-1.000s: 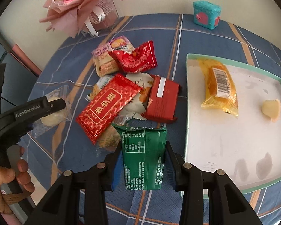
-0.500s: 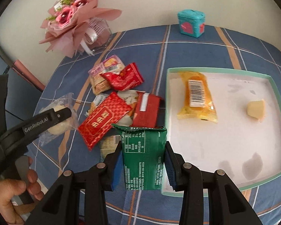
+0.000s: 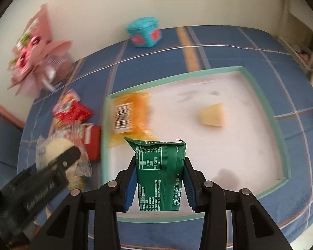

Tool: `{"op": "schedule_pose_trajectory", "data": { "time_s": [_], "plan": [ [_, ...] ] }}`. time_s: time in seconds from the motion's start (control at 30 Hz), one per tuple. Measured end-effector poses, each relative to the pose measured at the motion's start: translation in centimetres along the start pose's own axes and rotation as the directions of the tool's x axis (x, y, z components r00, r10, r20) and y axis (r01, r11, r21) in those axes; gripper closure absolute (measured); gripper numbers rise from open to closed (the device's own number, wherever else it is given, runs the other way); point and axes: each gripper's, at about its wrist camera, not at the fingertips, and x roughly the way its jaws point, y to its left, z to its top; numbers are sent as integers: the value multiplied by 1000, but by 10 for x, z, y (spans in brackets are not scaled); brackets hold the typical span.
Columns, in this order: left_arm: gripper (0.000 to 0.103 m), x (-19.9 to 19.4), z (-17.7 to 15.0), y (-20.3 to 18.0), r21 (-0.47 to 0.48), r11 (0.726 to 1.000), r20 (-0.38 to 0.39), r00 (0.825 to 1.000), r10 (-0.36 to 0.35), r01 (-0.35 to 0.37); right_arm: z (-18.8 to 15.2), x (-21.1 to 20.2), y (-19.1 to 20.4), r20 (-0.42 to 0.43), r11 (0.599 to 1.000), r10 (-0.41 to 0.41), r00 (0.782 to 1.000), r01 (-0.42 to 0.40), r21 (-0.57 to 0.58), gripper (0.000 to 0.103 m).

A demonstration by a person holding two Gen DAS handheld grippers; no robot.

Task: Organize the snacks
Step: 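Carry bun with left tool while right tool carries green packet over tray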

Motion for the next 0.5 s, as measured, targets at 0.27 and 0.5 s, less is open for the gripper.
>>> {"op": "schedule_pose_trajectory", "data": {
  "time_s": [0.27, 0.5],
  "plan": [
    [38, 8, -17, -67, 153, 987, -42, 998, -42, 48, 5, -9, -58, 16, 991, -61, 998, 59, 119, 60],
    [38, 20, -28, -99, 222, 972, -88, 995, -55, 73, 5, -6, -82, -8, 983, -97, 995, 97, 157, 60]
  ]
}}
